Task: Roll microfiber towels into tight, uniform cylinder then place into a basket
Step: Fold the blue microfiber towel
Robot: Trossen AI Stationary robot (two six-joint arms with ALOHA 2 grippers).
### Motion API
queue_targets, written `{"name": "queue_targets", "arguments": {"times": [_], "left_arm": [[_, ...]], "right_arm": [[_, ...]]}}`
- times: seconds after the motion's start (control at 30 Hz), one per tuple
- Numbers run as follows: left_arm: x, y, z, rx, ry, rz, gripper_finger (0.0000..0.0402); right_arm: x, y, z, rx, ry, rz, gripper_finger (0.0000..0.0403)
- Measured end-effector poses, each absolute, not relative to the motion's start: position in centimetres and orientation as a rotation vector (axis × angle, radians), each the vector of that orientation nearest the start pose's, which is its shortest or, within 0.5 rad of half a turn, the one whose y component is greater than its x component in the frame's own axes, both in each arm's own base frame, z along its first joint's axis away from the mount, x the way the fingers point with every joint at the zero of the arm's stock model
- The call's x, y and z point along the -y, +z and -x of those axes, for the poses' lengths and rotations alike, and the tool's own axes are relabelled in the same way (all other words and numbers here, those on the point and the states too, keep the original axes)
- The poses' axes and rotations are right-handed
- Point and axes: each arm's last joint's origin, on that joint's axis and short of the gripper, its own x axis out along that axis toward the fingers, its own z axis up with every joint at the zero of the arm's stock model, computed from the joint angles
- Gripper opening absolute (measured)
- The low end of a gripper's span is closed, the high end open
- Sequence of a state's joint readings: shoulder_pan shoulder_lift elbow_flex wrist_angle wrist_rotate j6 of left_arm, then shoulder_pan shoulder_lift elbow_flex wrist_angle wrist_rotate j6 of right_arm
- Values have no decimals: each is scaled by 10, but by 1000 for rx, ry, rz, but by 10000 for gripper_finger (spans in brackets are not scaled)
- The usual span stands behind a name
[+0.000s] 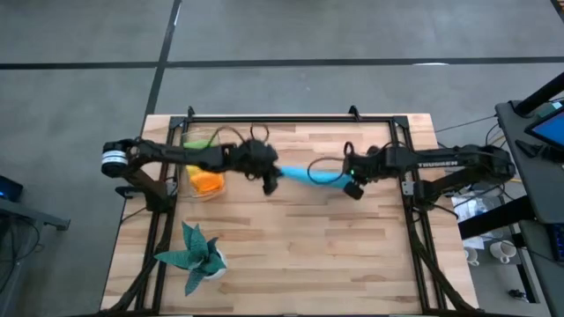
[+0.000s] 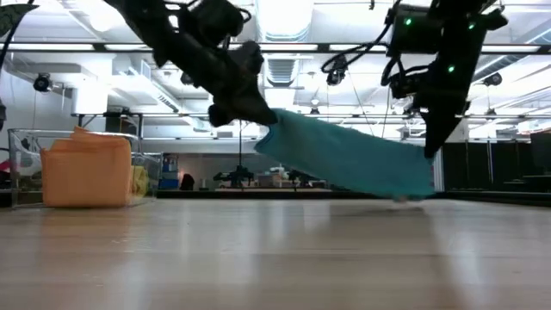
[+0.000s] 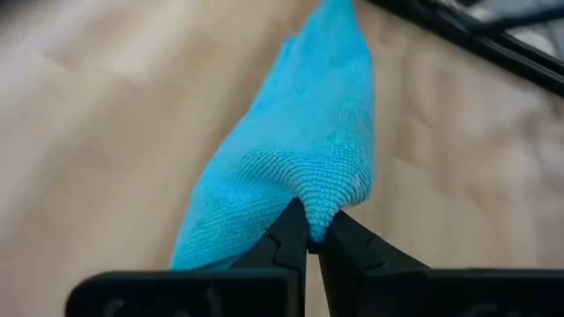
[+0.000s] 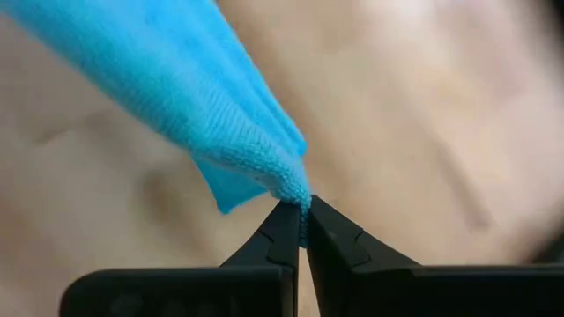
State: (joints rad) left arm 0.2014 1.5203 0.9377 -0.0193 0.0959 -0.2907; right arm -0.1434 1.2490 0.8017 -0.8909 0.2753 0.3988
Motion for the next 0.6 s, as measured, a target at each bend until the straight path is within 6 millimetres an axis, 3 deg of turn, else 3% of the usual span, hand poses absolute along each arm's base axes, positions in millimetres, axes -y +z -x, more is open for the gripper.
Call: {"name": "queue_targets", "arguments": {"times": [0.23,0.33,0.47,0.6], "left_arm": [[-156,235,-312,-522,405,303,1],[-192,235,-306,-497,498,308,1],[-202,222,-298,-548,520,271,1],[-182,201,-303,-614,500,260,1]], "right_arm": [[88,219,-191,-1189,-929,-142,8],[99,229,-188,-1117,-1060,-99,8],[89,227,-188,-1064,-1061,-104,8],[71,210,-194,-1091,-1026,-87,8]]}}
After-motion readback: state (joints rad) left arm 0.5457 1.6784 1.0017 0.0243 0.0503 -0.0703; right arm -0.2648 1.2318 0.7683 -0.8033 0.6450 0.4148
